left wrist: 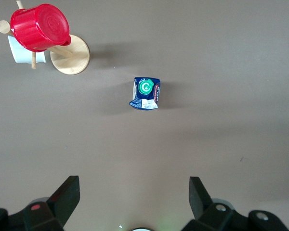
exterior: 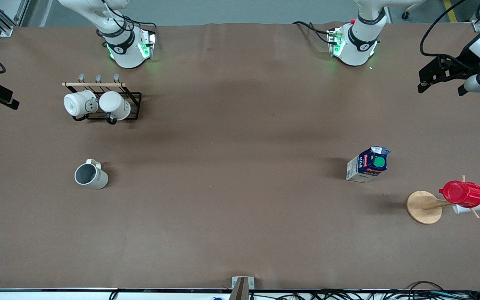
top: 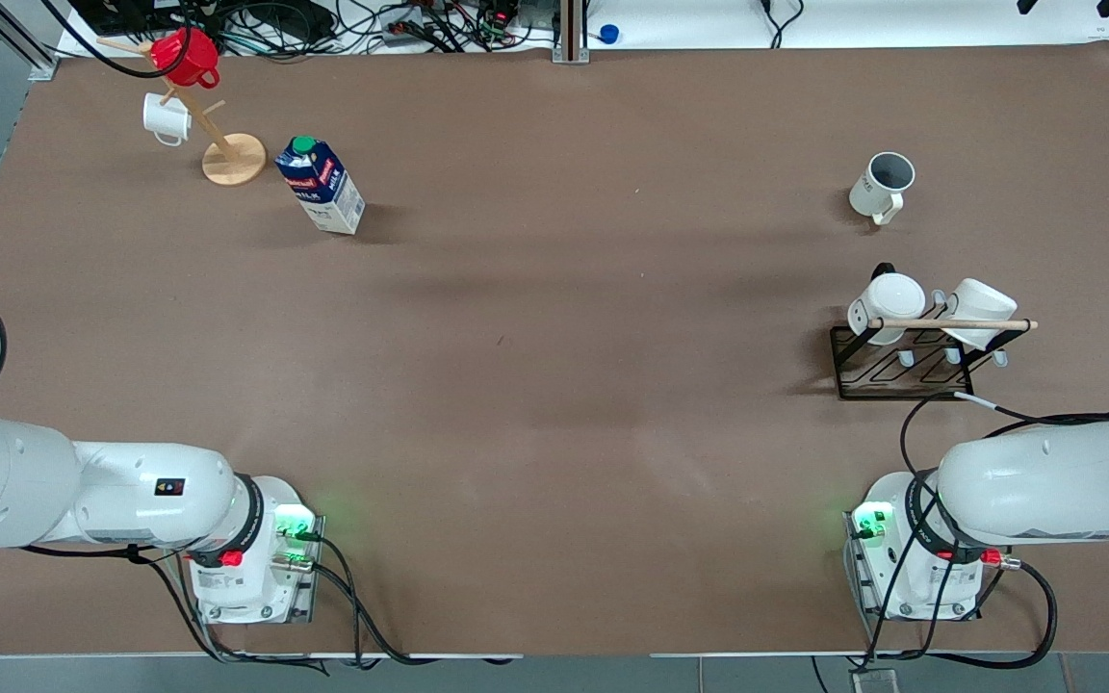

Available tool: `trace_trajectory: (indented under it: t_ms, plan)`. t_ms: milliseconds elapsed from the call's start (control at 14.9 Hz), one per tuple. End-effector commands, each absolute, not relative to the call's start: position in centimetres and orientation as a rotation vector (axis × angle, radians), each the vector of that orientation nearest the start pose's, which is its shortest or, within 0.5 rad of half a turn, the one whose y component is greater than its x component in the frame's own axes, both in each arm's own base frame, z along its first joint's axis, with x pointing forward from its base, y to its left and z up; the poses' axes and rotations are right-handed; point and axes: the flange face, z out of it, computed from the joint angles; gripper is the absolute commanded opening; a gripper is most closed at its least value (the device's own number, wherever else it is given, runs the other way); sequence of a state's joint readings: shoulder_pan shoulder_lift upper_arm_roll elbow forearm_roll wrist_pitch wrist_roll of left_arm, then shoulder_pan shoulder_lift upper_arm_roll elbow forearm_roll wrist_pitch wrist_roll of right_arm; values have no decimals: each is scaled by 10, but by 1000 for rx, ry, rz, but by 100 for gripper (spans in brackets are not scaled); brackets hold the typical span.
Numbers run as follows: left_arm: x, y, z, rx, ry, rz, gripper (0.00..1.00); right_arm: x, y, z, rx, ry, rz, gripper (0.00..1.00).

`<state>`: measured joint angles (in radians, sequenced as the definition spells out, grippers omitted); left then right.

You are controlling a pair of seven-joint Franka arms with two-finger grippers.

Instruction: Place cup and milk on table

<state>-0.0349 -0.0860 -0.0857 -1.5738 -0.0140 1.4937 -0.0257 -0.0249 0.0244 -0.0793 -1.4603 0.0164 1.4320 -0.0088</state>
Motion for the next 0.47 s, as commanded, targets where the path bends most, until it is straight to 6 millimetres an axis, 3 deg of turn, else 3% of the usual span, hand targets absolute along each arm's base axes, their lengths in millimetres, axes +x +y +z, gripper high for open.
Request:
trace_trajectory:
  t_ms: [0, 269, 404]
  plan:
    - [515, -66, 669, -3150, 172, -18, 100, 539, -59, 655, -3121, 151, 70, 100]
    - [519, -63, 667, -3147, 159, -13, 100, 539, -61, 653, -3122, 156, 75, 100]
    - [537, -39, 638, -3173, 101, 58, 100, 543, -65, 645, -3120, 149, 101, 100]
